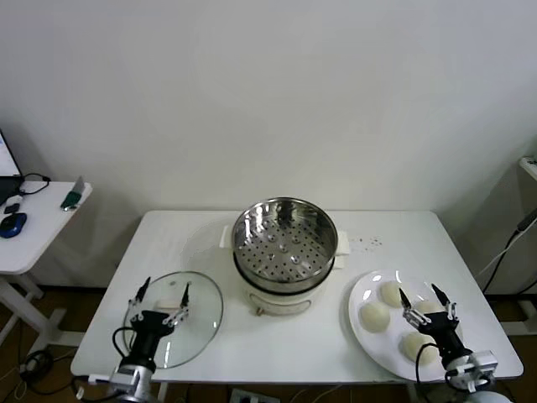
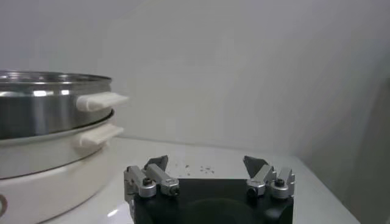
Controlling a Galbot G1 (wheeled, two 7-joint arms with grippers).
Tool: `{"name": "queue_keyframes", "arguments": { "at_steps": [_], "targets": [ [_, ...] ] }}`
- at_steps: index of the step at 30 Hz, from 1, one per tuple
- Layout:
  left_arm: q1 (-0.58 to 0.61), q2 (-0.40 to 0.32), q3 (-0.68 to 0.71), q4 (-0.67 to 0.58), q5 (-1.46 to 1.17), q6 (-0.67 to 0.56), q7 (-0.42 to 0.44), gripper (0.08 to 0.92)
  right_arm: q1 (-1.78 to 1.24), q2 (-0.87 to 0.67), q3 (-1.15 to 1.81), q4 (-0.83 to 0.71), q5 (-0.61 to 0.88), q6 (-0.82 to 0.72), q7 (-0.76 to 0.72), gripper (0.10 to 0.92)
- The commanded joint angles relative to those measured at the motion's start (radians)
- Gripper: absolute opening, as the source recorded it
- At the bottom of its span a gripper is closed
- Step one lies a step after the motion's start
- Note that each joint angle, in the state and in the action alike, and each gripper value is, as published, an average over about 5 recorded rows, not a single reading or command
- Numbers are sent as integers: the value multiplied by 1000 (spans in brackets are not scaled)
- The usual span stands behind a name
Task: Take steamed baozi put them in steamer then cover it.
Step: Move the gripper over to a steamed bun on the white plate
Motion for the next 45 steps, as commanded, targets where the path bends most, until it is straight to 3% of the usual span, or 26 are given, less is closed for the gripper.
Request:
{"name": "queue_keyframes", "arguments": {
  "at_steps": [1,10,15,21,28,35,45],
  "targets": [
    [2,12,8,0,-3,-3,-10,823,39,-51,8,9,-103,-32,-74,823],
    [20,98,42,-6,-33,-6,-68,823,234,-439,-37,-51,-255,-333,-459,823],
    [32,106,49,-14,-51,-5,-84,823,341,-643,-104,-172,-357,-312,-708,823],
    [27,112,51,1,-68,-6,-84,823,518,-823,-325,-215,-443,-231,-869,823],
    [23,117,44,18,-77,-8,-91,823,1195,-763,-1035,-329,-516,-213,-964,823],
    [29,124,25,20,-87,-9,-93,823,1619,-655,-1612,-421,-457,-223,-997,823],
    [30,126,7,36,-107,-15,-99,823,1746,-562,-1833,-510,-411,-235,-986,823]
  ]
}}
